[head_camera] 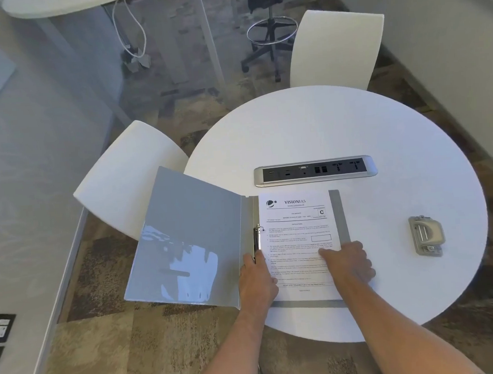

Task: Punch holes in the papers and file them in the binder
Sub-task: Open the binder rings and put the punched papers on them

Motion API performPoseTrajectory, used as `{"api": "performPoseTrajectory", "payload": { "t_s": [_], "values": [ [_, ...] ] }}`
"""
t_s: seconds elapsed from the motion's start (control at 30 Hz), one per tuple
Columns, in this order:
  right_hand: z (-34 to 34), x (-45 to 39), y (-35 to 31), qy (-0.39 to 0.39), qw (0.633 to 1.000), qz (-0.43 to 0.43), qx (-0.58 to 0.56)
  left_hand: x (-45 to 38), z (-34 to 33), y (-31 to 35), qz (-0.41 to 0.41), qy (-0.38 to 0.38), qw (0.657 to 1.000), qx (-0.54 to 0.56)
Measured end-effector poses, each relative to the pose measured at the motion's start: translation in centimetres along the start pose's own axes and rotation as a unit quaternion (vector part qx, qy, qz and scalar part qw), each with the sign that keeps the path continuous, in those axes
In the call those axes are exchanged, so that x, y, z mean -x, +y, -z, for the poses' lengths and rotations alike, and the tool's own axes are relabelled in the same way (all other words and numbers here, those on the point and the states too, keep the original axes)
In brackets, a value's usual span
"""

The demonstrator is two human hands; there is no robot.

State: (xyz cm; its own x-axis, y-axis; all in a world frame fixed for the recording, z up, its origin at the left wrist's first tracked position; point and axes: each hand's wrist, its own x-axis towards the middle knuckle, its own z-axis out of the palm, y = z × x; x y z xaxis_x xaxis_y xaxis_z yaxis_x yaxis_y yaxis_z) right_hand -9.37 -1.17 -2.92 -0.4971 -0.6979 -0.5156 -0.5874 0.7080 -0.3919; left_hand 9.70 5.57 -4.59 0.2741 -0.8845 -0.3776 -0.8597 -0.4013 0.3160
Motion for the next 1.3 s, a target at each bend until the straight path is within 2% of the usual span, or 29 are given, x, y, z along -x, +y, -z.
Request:
{"api": "performPoseTrajectory", "payload": {
  "t_s": [0.1,0.23,0.43,0.57,0.63,0.67,0.7,0.73,0.83,0.9,0.97,1.07,1.3],
  "values": [
    [0.7,-0.4,0.2,-0.045,0.996,0.024,-0.067,0.1,0.3,0.1,-0.001,0.001,1.000,0.001],
    [1.8,0.8,-1.4,-0.124,0.976,0.110,-0.144,0.9,1.9,1.1,-0.021,0.019,1.000,0.010],
    [2.6,4.3,-6.2,-0.249,0.923,0.214,-0.200,5.4,4.5,2.4,-0.169,0.041,0.982,0.078],
    [3.0,6.3,-7.5,-0.346,0.873,0.257,-0.230,6.9,4.6,1.9,-0.155,0.093,0.973,0.147],
    [3.3,6.8,-7.4,-0.421,0.842,0.237,-0.241,7.4,4.8,1.3,-0.118,0.127,0.969,0.174],
    [3.1,6.6,-7.1,-0.433,0.841,0.225,-0.235,7.5,4.8,0.9,-0.092,0.134,0.970,0.180],
    [2.8,6.3,-6.7,-0.418,0.851,0.224,-0.227,7.6,4.8,0.3,-0.067,0.135,0.972,0.180],
    [2.2,5.7,-6.1,-0.366,0.877,0.230,-0.211,7.6,4.8,-0.3,-0.044,0.129,0.974,0.182],
    [0.4,3.0,-3.7,-0.124,0.974,0.164,-0.093,7.5,4.9,-2.0,0.006,0.112,0.973,0.200],
    [-0.3,2.3,-2.5,-0.034,0.993,0.107,0.021,7.7,5.3,-2.6,0.035,0.119,0.963,0.239],
    [-0.8,2.5,-2.1,-0.004,0.990,0.091,0.105,7.6,5.9,-3.1,0.071,0.144,0.951,0.264],
    [-1.6,3.5,-1.9,0.032,0.981,0.092,0.166,7.1,6.8,-4.2,0.111,0.186,0.937,0.275],
    [-3.1,3.3,-2.0,0.046,0.983,0.078,0.161,6.5,8.4,-5.7,0.113,0.216,0.936,0.254]
  ]
}}
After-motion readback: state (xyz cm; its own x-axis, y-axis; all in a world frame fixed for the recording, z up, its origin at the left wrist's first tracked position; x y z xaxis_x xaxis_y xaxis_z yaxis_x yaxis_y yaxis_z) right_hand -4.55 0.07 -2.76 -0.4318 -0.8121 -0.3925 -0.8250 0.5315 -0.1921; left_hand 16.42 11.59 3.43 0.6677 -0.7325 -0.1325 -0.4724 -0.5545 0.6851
